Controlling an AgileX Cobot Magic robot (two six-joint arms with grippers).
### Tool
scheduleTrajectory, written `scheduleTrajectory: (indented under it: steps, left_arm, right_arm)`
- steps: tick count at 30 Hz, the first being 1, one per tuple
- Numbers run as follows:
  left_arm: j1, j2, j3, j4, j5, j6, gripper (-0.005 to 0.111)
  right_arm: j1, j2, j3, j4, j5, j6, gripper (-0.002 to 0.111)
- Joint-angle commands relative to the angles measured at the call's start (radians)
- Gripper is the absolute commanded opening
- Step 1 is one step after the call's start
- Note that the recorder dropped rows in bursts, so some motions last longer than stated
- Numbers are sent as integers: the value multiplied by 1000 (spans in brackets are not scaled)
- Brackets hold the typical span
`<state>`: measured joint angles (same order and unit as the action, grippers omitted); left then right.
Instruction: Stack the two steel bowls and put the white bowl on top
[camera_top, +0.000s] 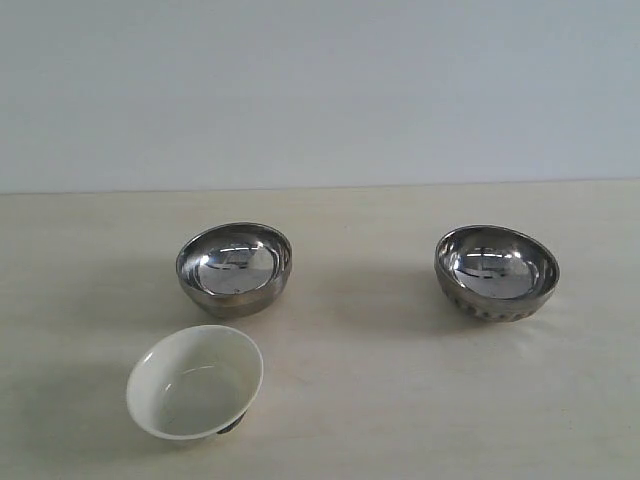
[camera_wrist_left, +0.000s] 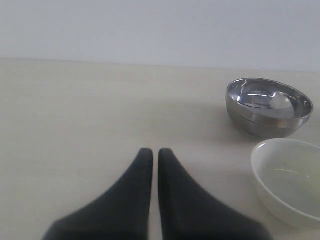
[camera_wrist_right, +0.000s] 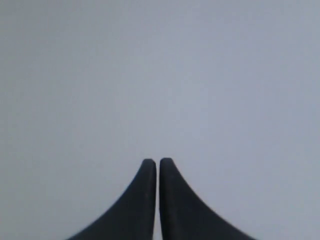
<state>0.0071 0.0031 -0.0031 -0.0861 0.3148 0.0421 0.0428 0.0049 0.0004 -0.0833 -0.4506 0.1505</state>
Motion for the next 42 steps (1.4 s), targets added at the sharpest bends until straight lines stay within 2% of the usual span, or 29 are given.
scheduleTrajectory:
  steps: [1,3,5,7,10,13,14,24,26,28,33,34,36,38,42]
  left_arm:
    - [-5,-3,3,0,-7,-5,4]
    - [-5,-3,3,0,-7,-5,4]
    - [-5,-3,3,0,-7,-5,4]
    - [-5,-3,3,0,-7,-5,4]
    - [-5,-3,3,0,-7,-5,4]
    - [-5,-3,3,0,-7,-5,4]
    - [-5,-3,3,0,-7,-5,4]
    - [-5,-3,3,0,-7,-5,4]
    - [-5,-3,3,0,-7,-5,4]
    - [-5,-3,3,0,-7,-5,4]
    - [-5,-3,3,0,-7,-5,4]
    - [-5,-3,3,0,-7,-5,4]
    - [-5,-3,3,0,-7,-5,4]
    - [-5,-3,3,0,-7,-5,4]
    - [-5,-3,3,0,-7,-5,4]
  right_arm:
    - [-3,-5,0,15,-422,80,0]
    - [-3,-5,-36,25,-455,127,0]
    - [-3,-5,-108,25,-382,167,0]
    - [-3,-5,-219,1,-182,193,0]
    - [-3,18,-419,-48,340,229,0]
    - [-3,137,-532,-46,592,187,0]
    - [-3,191,-571,-36,661,110,0]
    - [1,530,-698,341,856,-362,1]
    - [1,598,-716,443,886,-438,9]
    - [1,664,-733,549,913,-496,23]
    - [1,819,-763,772,989,-641,80]
    - [1,845,-769,793,1011,-656,88]
    - [9,908,-776,832,1034,-698,94]
    - [37,958,-781,849,1044,-709,93]
    - [152,1051,-781,881,960,-711,93]
